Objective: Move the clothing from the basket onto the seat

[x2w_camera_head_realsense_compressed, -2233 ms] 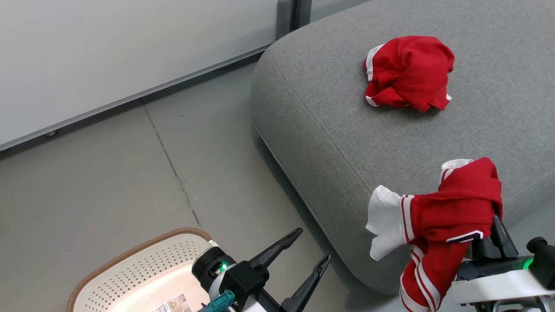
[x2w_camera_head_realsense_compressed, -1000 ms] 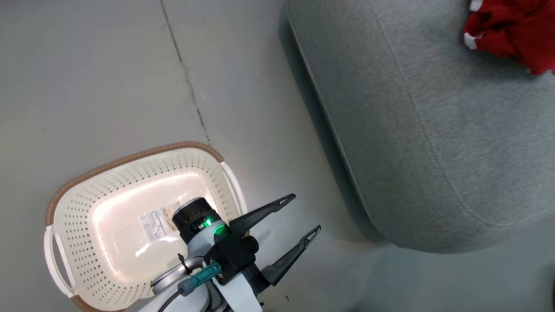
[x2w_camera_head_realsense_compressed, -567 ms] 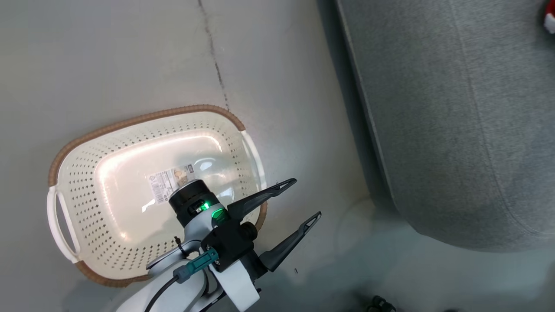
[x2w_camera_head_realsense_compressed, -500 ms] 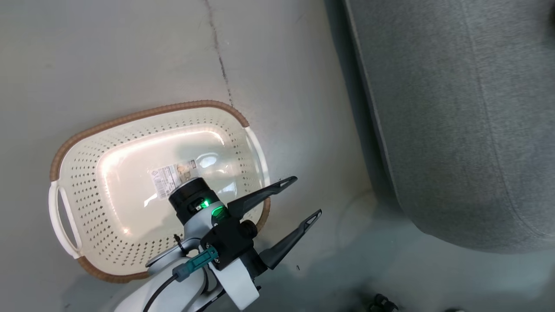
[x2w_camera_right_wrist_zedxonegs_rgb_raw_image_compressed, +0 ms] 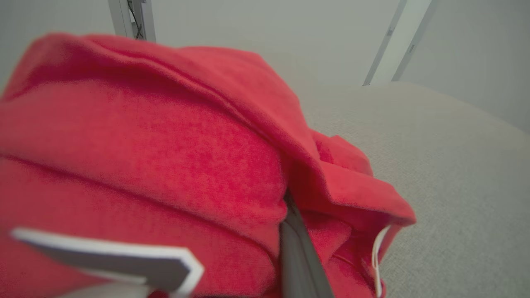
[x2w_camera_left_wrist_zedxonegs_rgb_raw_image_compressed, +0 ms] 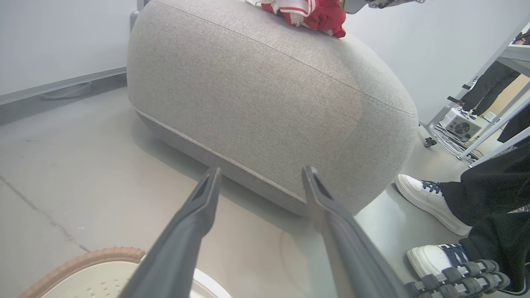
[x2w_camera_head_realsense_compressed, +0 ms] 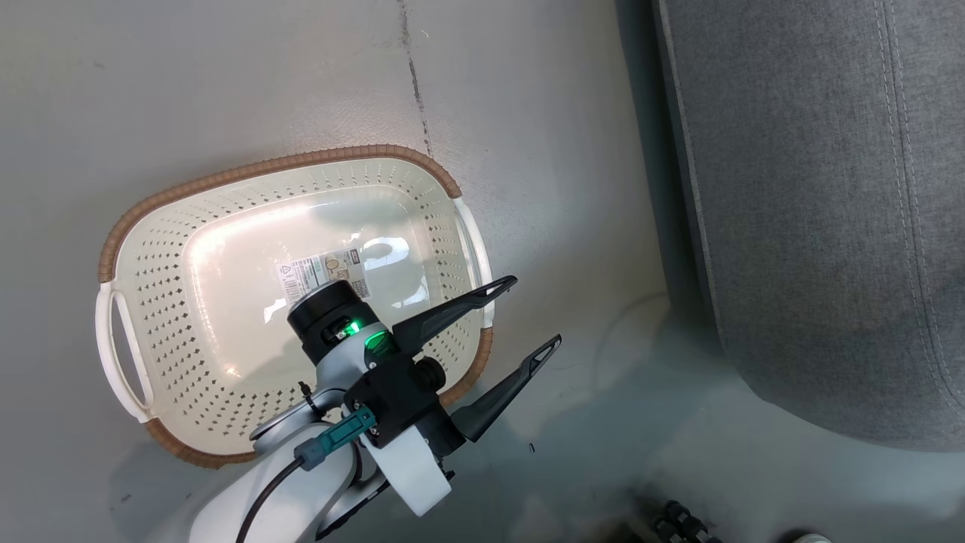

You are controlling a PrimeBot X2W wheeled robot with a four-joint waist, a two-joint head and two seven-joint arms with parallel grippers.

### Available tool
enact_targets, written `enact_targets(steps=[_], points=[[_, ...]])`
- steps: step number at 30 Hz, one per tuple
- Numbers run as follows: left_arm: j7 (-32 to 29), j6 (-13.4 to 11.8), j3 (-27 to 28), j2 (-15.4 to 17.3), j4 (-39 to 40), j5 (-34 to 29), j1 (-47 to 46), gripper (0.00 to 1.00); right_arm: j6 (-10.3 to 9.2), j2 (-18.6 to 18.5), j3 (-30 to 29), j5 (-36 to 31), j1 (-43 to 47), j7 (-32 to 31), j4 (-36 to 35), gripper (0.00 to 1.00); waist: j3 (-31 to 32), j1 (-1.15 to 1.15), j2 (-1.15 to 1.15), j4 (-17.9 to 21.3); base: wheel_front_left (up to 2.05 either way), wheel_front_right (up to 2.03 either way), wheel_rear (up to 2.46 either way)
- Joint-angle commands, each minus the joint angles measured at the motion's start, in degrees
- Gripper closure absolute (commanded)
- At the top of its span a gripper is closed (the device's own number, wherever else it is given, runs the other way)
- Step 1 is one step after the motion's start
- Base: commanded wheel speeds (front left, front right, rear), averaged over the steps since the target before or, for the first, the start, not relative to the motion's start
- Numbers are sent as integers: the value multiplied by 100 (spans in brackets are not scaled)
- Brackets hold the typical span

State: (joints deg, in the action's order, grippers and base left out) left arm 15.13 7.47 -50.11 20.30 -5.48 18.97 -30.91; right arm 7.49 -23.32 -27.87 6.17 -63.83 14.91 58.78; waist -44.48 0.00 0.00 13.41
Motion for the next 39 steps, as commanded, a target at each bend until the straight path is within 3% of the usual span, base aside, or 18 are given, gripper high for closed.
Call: enact_targets(steps=[1, 9, 10, 12, 27, 39], points=[[3, 2, 26, 9, 10, -59, -66, 0, 2, 77, -31, -104, 76, 29, 114, 100, -2, 0, 0, -2, 0, 0, 0], [3, 2, 25, 33, -29, -62, -37, 0, 2, 211, -268, -390, -37, 33, 361, 100, 70, 0, 0, 37, 0, 0, 0], [3, 2, 28, 25, -40, -54, -20, 0, 2, 198, -319, -400, -56, 33, 380, 75, 94, 0, 0, 42, 0, 0, 0], [3, 2, 23, -10, -59, -51, 12, 0, 2, 199, -365, -471, -78, 33, 342, 0, 154, 0, 0, 52, 0, 0, 0], [3, 2, -98, -446, -265, 59, 283, 0, 2, 48, 64, -1012, 355, 34, 304, 0, 1233, 0, 0, 58, 0, 0, 0], [3, 2, 354, -910, -408, 56, 846, 0, 2, -29, 1359, -514, 1032, 34, -513, 0, 2435, 0, 0, 38, 0, 0, 0]])
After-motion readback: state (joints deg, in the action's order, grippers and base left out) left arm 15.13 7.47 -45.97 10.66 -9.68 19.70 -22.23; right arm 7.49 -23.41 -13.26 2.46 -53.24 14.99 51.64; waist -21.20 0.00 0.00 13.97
